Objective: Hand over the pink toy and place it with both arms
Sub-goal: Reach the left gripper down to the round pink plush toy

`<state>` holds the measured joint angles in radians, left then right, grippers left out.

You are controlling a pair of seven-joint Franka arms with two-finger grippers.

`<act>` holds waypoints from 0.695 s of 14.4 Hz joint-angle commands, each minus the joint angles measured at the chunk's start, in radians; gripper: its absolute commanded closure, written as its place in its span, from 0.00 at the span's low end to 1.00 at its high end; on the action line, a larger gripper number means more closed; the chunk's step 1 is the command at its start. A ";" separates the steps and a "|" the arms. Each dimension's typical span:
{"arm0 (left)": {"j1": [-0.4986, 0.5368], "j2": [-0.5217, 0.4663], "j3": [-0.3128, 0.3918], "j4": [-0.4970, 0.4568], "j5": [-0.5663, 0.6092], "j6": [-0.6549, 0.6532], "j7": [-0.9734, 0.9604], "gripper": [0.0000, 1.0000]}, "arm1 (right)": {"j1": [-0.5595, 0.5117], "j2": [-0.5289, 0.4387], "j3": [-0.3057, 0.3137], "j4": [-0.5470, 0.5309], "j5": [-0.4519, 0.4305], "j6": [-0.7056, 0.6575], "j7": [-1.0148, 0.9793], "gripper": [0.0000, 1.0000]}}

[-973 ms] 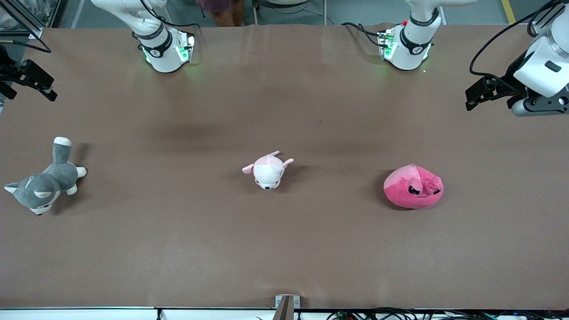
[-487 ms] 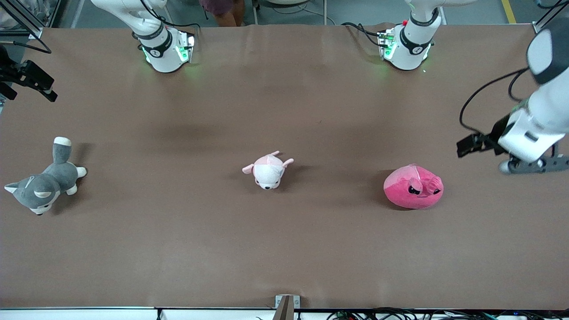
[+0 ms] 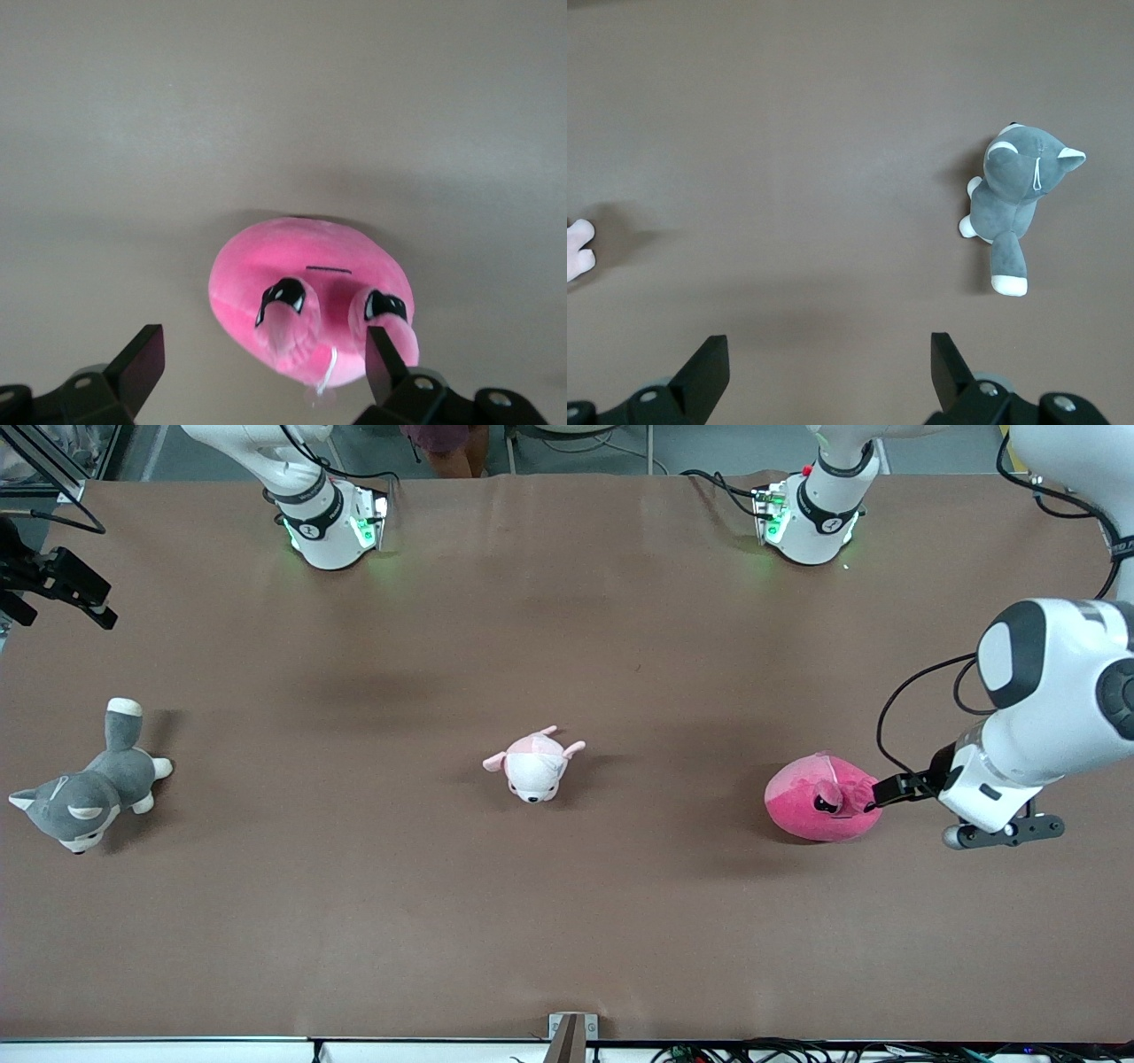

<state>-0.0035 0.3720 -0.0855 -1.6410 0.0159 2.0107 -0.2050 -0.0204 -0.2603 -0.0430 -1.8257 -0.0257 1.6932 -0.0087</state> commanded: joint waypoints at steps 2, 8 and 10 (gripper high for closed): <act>0.000 0.019 -0.005 -0.040 -0.010 0.054 -0.011 0.06 | 0.008 0.004 -0.005 -0.004 -0.008 0.003 0.001 0.00; -0.009 0.041 -0.008 -0.071 -0.010 0.040 0.007 0.35 | 0.007 0.021 -0.005 0.013 -0.008 0.002 -0.005 0.00; -0.007 0.041 -0.008 -0.074 -0.010 0.040 0.010 0.51 | 0.011 0.023 -0.005 0.014 -0.008 0.003 -0.008 0.00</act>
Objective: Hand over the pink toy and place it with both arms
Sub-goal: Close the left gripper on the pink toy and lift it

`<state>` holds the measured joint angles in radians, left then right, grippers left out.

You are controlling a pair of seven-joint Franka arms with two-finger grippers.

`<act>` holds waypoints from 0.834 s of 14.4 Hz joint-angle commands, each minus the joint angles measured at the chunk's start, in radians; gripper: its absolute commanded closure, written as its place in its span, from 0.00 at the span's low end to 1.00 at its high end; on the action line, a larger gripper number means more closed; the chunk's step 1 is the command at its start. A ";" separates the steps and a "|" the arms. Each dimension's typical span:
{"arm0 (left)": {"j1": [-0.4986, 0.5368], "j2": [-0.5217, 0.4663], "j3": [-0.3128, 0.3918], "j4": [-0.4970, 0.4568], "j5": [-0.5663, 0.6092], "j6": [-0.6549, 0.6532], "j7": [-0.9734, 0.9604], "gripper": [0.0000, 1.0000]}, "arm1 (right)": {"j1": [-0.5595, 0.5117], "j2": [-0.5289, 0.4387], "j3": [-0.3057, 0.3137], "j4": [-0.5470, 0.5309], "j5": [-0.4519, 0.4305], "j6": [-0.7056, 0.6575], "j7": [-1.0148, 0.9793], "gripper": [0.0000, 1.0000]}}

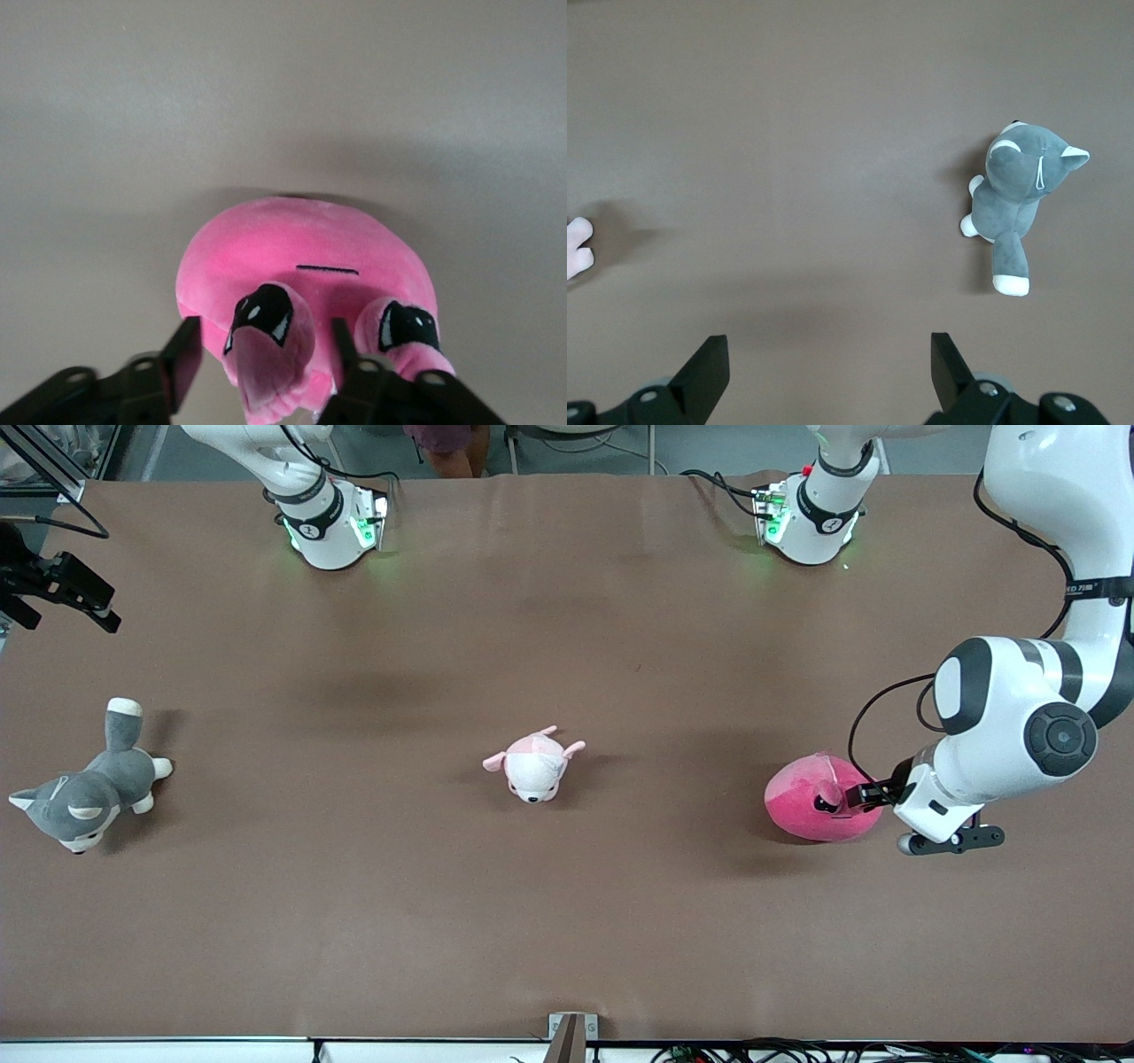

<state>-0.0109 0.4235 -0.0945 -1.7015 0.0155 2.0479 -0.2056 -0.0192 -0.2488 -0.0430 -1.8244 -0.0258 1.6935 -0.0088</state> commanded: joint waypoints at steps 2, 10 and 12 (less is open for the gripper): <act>-0.003 -0.009 0.001 -0.013 -0.009 0.003 0.008 0.72 | 0.012 0.013 -0.005 0.013 -0.008 0.002 -0.008 0.00; 0.003 -0.043 -0.057 0.080 -0.012 -0.095 -0.003 0.99 | 0.011 0.017 -0.005 0.011 -0.008 0.000 -0.011 0.00; 0.005 -0.049 -0.103 0.144 -0.058 -0.164 -0.009 0.99 | 0.016 0.017 -0.003 0.013 0.000 -0.017 -0.005 0.00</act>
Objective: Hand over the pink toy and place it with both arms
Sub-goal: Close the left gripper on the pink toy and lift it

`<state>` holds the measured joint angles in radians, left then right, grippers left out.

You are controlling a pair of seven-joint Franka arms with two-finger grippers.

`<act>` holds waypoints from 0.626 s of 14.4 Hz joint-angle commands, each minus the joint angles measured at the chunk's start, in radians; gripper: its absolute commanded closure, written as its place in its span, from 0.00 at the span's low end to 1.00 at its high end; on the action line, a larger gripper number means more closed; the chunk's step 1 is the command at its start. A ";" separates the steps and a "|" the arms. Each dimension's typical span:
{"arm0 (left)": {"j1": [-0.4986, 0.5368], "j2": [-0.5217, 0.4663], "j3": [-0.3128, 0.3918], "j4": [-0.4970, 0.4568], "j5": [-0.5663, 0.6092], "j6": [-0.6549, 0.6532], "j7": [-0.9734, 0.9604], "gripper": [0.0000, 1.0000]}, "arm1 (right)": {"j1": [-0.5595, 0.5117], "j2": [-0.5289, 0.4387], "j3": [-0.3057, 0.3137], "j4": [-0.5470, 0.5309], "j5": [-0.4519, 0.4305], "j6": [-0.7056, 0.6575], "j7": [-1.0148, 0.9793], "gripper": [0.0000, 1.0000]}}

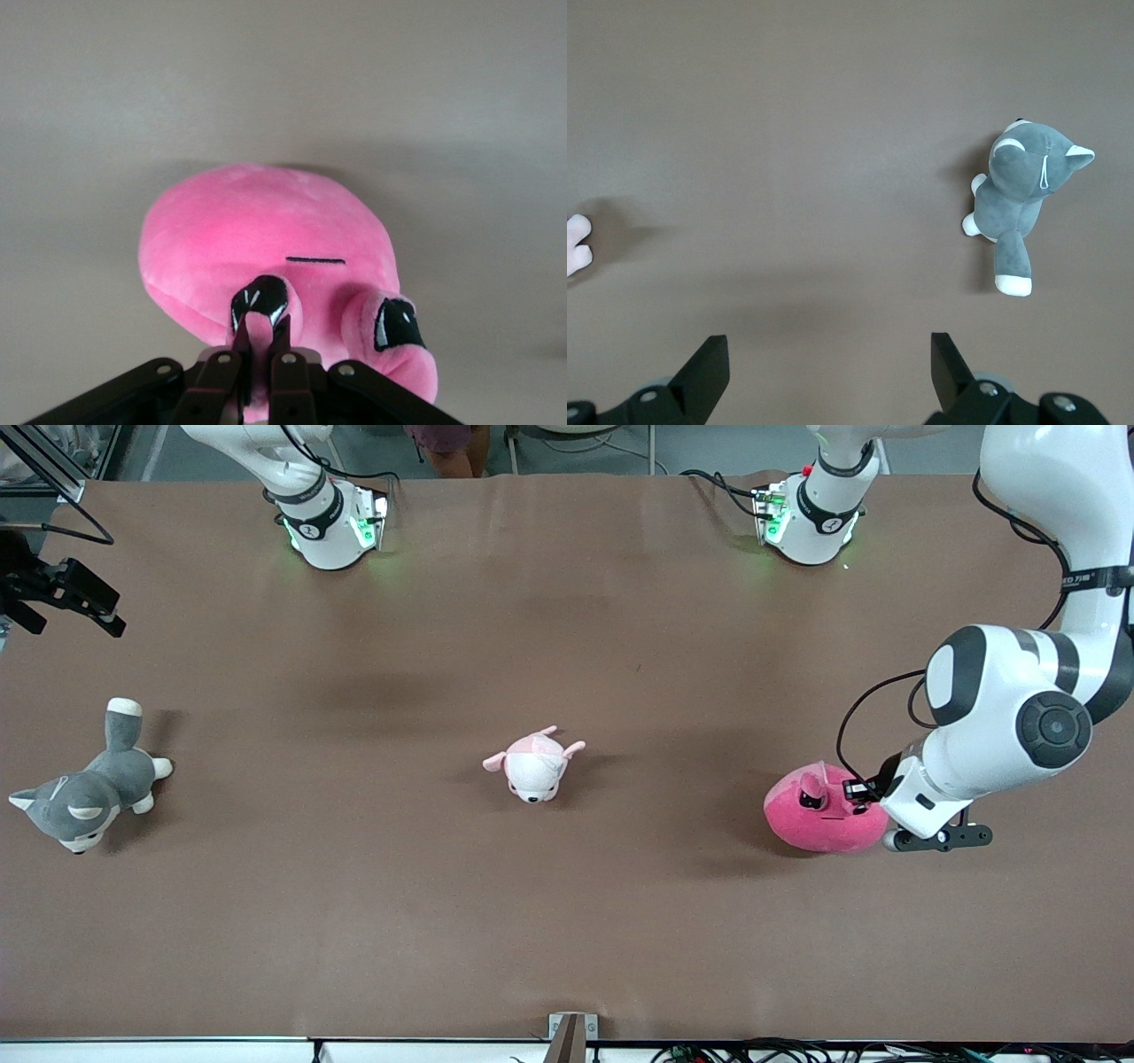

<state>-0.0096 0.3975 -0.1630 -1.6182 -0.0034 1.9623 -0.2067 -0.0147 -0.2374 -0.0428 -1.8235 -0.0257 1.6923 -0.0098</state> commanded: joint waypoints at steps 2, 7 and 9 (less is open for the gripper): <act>-0.001 -0.037 -0.065 0.116 -0.102 -0.137 -0.008 0.99 | 0.039 0.006 -0.002 0.032 0.006 -0.031 0.001 0.00; -0.004 -0.046 -0.222 0.210 -0.142 -0.149 -0.107 0.97 | 0.101 0.015 -0.003 0.069 0.212 -0.086 0.007 0.08; -0.007 -0.046 -0.323 0.234 -0.153 -0.149 -0.277 0.97 | 0.111 0.015 -0.002 0.072 0.317 -0.083 0.007 0.14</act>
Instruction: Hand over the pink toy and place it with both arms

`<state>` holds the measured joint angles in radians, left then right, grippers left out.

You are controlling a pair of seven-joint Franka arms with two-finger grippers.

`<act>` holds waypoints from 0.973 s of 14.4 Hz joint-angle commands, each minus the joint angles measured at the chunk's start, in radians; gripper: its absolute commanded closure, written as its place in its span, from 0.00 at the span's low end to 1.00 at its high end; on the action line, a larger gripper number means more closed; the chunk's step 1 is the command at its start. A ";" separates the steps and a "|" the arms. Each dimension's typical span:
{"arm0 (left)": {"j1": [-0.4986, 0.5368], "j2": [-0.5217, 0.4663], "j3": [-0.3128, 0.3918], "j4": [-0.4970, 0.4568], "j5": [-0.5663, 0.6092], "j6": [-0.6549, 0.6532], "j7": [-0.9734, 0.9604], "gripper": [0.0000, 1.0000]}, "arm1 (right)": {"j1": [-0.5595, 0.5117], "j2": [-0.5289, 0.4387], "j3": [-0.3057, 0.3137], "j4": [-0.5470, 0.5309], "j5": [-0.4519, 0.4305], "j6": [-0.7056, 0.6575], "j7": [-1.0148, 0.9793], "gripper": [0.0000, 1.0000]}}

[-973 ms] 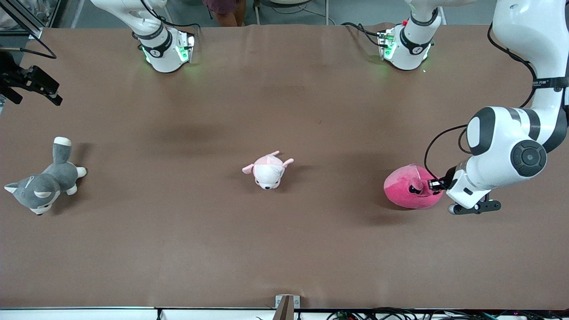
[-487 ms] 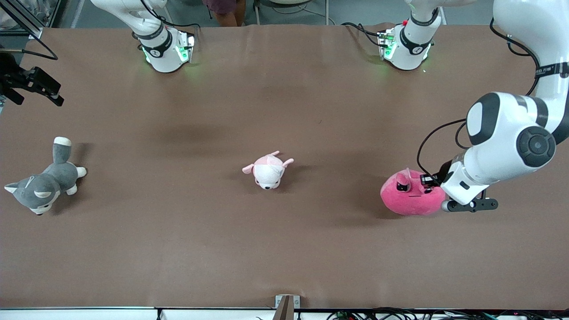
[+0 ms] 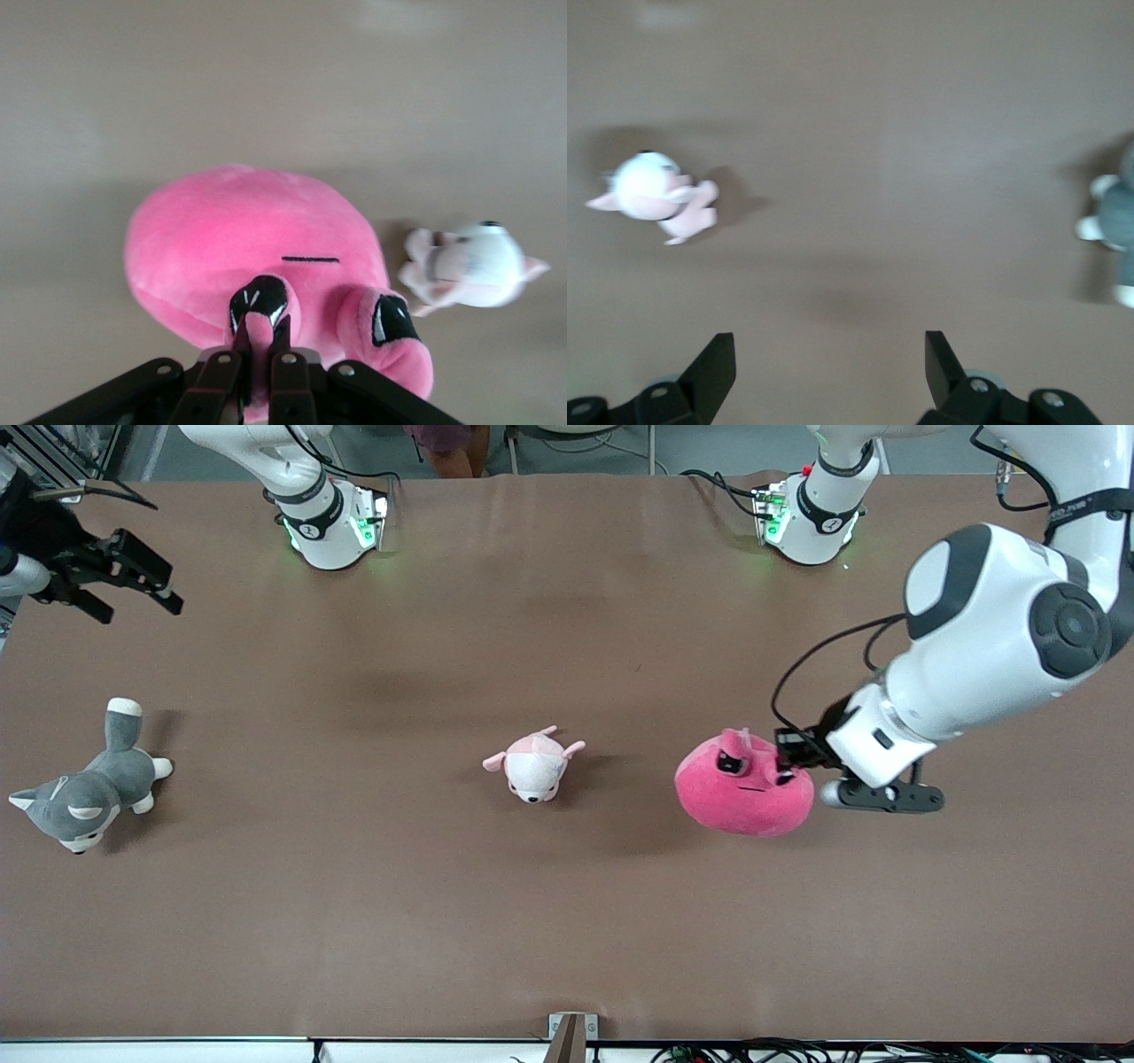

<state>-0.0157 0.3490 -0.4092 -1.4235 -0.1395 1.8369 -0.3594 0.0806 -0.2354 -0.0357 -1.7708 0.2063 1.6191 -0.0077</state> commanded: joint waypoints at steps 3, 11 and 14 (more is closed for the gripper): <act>-0.004 0.011 -0.202 0.095 -0.022 -0.015 -0.367 0.97 | 0.027 0.044 -0.009 0.020 0.247 -0.010 0.005 0.20; -0.111 0.074 -0.296 0.104 -0.055 0.234 -0.732 0.99 | 0.083 0.107 -0.009 0.024 0.476 -0.002 0.115 0.20; -0.180 0.137 -0.292 0.106 -0.055 0.358 -0.834 0.99 | 0.117 0.155 -0.010 0.057 0.495 0.005 0.115 0.20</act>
<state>-0.1600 0.4358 -0.6997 -1.3503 -0.1827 2.1314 -1.1362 0.1644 -0.1228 -0.0349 -1.7553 0.6683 1.6223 0.0857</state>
